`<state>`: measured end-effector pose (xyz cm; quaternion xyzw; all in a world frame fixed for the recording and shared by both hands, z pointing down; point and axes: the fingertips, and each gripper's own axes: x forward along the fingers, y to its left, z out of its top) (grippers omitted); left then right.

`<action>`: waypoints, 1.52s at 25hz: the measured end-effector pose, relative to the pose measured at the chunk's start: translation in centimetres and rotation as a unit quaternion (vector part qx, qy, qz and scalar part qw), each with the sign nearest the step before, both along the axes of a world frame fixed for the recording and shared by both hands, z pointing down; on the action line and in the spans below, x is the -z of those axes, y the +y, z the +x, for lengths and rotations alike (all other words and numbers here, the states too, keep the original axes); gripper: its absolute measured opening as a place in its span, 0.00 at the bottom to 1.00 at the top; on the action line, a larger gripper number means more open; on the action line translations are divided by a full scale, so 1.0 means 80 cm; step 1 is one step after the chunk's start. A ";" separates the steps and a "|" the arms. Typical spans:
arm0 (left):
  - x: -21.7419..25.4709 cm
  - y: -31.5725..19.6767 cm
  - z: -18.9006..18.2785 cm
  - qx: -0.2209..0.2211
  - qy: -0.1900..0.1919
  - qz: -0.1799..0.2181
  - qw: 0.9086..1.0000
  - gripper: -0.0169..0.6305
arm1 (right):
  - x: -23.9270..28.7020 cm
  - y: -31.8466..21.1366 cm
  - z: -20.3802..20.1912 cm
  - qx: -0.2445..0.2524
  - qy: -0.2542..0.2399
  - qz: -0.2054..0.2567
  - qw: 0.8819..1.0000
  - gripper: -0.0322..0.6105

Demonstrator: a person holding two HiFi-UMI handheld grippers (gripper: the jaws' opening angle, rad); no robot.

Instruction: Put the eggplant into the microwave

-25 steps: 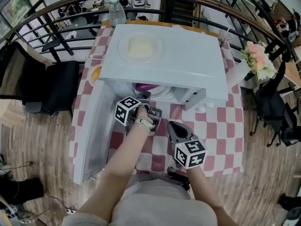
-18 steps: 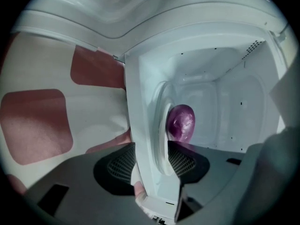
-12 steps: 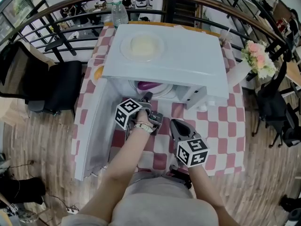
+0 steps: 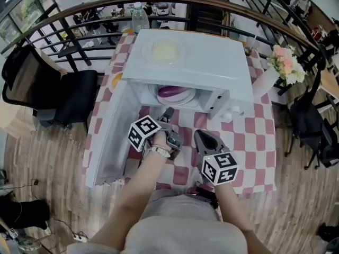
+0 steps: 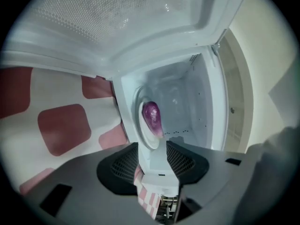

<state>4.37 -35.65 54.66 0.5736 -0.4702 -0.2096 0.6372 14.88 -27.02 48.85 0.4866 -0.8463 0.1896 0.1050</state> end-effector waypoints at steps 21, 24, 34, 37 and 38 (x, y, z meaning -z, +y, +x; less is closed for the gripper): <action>0.110 0.070 0.023 -0.091 -0.129 0.214 0.964 0.03 | 0.055 0.035 0.001 0.018 0.010 0.082 0.996 0.09; 0.134 0.082 0.030 -0.113 -0.191 0.281 0.934 0.03 | 0.060 0.040 -0.004 0.023 0.013 0.092 0.995 0.09; 0.178 0.126 0.047 -0.162 -0.339 0.416 0.828 0.03 | 0.074 0.055 -0.004 0.018 0.016 0.111 0.994 0.09; 0.187 0.139 0.061 -0.186 -0.391 0.452 0.780 0.03 | 0.080 0.058 -0.005 0.016 0.017 0.122 0.992 0.09; 0.190 0.142 0.066 -0.192 -0.402 0.461 0.767 0.03 | 0.082 0.059 -0.006 0.015 0.016 0.126 0.992 0.09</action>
